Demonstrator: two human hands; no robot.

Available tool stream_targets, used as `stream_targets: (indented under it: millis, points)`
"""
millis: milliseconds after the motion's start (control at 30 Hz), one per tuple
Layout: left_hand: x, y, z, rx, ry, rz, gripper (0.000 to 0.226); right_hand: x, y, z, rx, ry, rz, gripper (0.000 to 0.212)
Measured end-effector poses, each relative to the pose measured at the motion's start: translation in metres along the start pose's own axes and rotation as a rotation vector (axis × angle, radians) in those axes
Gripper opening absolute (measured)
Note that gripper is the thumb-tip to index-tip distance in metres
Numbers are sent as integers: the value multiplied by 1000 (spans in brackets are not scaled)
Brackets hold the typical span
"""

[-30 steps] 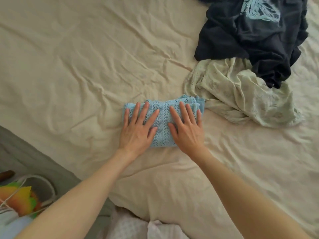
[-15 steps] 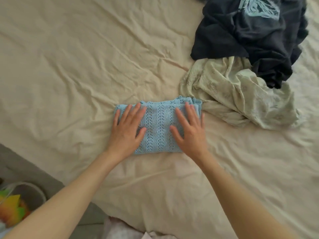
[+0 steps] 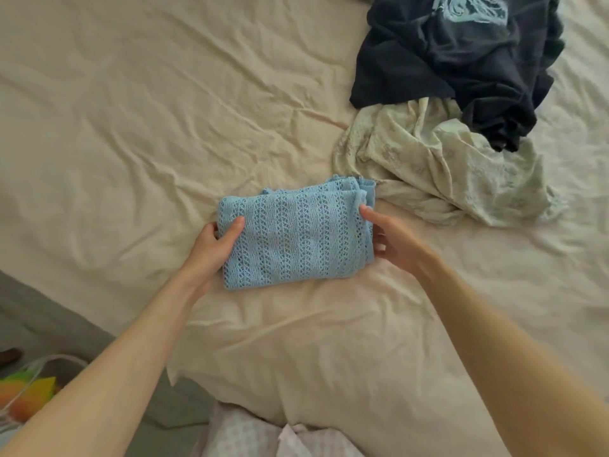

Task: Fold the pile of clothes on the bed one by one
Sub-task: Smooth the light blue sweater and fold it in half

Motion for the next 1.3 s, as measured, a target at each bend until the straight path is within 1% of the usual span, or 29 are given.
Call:
stream_targets:
  millis: [67, 133, 233, 333, 400, 467, 567, 733, 867, 1000, 1100, 1233, 1300]
  points:
    - [-4, 0, -1, -18, -6, -16, 53, 0, 0, -2, 17, 40, 23, 30]
    - [-5, -2, -3, -19, 7, -38, 50, 1, 2, -5, 40, 61, 32, 33]
    - [-6, -5, -9, -11, 26, -86, 45, 3, 3, -8, 85, 46, 20, 42]
    - [-10, -12, -19, 5, 21, -77, 36, 7, 6, -17, 73, 13, 20, 34]
    - [-13, -19, -28, 24, 8, -72, 29, 11, 7, -29, 47, -27, 19, 34]
    - [-17, -28, -42, 44, -6, -59, 23, 15, 3, -46, 36, -58, 41, 36]
    - [-19, -40, -72, 53, -3, -38, 18, 14, -7, -82, 32, -98, 124, 32]
    - [-11, -62, -137, 90, 28, 1, 23, -8, -23, -158, -3, -119, 220, 28]
    - [22, -76, -197, 135, 90, 28, 26, -51, -40, -223, -71, -149, 298, 22]
    - [75, -83, -264, 199, 154, 37, 19, -106, -73, -292, -110, -196, 357, 29]
    - [123, -73, -316, 212, 179, 33, 21, -150, -103, -345, -123, -234, 354, 27]
    - [192, -51, -377, 193, 288, 77, 27, -212, -143, -417, -128, -331, 354, 36]
    - [222, -49, -401, 207, 340, 123, 26, -240, -160, -451, -129, -375, 365, 35]
Point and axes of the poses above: each hand's wrist, its own z-axis towards the middle knuckle, its own x-axis out of the palm, y = z × x, the point moved 9 cm from there along z, towards the middle knuckle, and after that the axes turned 12 degrees about z, right-handed, at the moved point
